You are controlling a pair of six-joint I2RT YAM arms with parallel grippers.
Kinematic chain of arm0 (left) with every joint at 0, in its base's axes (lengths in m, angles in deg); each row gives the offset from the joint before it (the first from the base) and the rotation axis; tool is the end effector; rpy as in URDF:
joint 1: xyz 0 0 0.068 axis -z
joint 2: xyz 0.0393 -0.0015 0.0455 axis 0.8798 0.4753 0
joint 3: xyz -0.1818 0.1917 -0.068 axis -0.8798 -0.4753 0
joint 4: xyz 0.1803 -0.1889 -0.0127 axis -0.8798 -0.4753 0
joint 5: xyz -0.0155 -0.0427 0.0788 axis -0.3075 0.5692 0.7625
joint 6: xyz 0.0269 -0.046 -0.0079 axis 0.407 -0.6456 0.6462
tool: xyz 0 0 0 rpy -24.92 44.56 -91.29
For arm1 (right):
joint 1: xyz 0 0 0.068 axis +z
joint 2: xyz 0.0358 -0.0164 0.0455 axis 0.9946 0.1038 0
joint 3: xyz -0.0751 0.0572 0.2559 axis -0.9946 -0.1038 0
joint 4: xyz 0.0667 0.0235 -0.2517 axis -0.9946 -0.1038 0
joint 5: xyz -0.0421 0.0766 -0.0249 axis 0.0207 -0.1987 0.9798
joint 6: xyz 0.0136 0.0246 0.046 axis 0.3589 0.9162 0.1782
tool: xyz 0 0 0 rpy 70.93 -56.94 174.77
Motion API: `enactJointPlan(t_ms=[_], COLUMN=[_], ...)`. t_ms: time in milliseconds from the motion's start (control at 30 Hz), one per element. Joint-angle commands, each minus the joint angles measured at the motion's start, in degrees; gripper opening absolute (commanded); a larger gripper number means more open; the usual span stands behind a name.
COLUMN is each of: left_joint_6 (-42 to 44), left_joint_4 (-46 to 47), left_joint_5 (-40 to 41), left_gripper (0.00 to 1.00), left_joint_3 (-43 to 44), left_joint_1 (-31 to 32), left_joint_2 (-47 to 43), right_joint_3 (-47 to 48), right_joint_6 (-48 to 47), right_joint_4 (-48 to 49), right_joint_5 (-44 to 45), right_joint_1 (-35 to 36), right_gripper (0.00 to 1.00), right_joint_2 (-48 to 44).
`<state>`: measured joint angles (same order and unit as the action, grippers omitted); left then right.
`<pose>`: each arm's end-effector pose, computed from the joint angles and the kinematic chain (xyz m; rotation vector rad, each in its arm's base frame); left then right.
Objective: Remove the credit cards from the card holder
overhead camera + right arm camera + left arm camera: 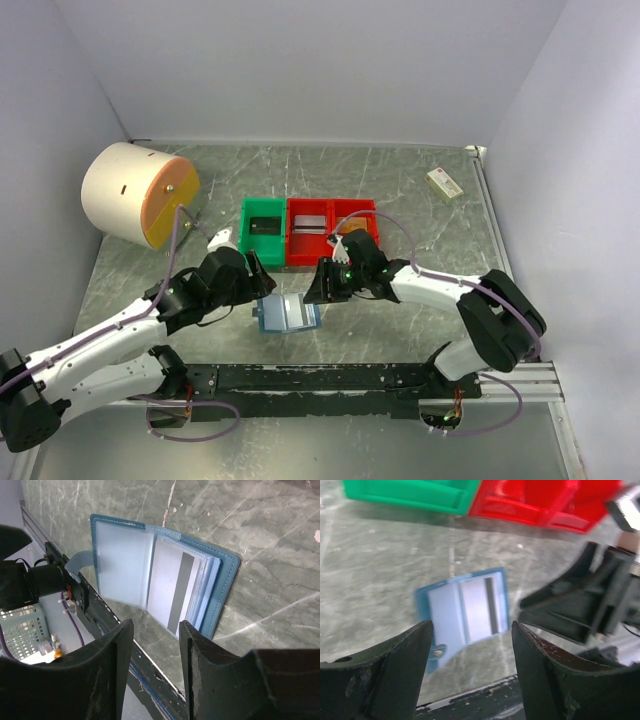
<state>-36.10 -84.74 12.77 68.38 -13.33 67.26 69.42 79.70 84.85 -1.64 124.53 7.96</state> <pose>0.1333 -0.1352 0.2405 -0.3160 2.3522 -0.6131 0.2010 0.1940 0.1665 -0.2199 2.6170 1.2112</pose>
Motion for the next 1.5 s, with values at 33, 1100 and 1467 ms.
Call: enactJointPlan(t_ms=[33, 1100, 1467], left_joint_6=[4.25, -5.14, -4.41], left_joint_4=[13.37, 29.76, 32.33], left_joint_5=[-14.06, -12.58, -14.73], left_gripper=[0.74, 0.47, 0.47], left_joint_3=[-2.64, -15.68, -16.34], left_joint_1=[-0.25, 0.01, 0.01], left_joint_2=[0.68, 15.57, 17.32], right_joint_3=[0.22, 0.53, 0.53], right_joint_6=[1.17, 5.87, 5.21], right_joint_4=[3.71, 7.6, 4.02], right_joint_5=[0.32, -2.38, 0.61], right_joint_1=[0.22, 0.6, 0.68], right_gripper=[0.42, 0.27, 0.28], right_joint_2=[2.2, 7.96, 10.6])
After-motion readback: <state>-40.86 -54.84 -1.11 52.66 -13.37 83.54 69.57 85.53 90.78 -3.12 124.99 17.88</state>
